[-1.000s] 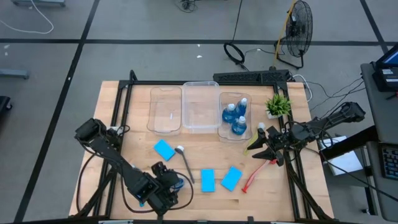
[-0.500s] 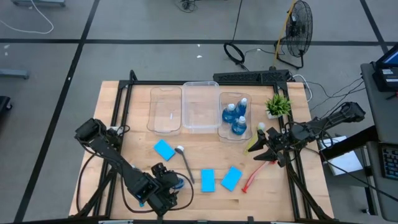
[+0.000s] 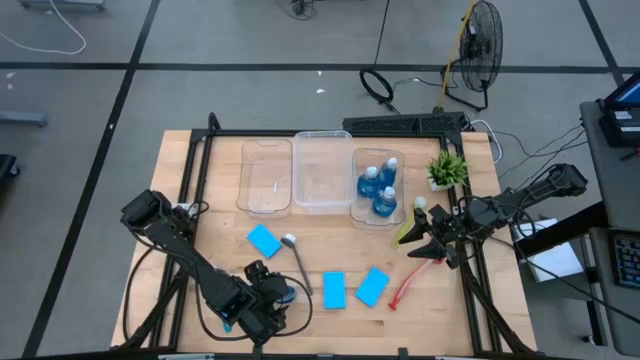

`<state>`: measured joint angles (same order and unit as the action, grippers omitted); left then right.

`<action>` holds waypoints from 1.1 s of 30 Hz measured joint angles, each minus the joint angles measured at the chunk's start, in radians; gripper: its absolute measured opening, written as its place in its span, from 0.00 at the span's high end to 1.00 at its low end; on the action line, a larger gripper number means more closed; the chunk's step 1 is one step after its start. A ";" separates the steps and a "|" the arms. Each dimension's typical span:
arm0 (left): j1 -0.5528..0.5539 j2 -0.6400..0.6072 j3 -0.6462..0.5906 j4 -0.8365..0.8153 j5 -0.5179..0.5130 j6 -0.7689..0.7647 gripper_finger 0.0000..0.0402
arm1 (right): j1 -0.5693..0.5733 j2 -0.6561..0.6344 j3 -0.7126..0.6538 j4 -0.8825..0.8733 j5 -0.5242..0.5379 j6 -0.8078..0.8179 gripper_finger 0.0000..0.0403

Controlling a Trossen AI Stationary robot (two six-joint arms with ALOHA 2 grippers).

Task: Pick & Place Kitchen Sink Supplies
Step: Put the blue dishwashing liquid bottle into the right transparent bin

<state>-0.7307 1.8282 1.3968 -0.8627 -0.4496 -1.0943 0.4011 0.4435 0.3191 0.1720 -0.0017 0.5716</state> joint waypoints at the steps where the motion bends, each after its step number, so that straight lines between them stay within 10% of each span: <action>1: 0.000 0.000 0.000 0.000 0.000 0.000 0.09 | 0.000 0.000 0.000 0.000 0.000 0.000 0.48; 26: 0.036 0.000 0.000 0.000 0.015 0.035 0.10 | 0.000 0.000 0.000 0.000 0.000 -0.011 0.48; 33: 0.055 0.000 0.000 0.000 0.047 0.078 0.26 | 0.000 0.000 0.000 0.000 0.000 -0.011 0.48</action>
<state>-0.6762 1.8278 1.3968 -0.8631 -0.4023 -1.0168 0.4011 0.4431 0.3195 0.1722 -0.0013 0.5602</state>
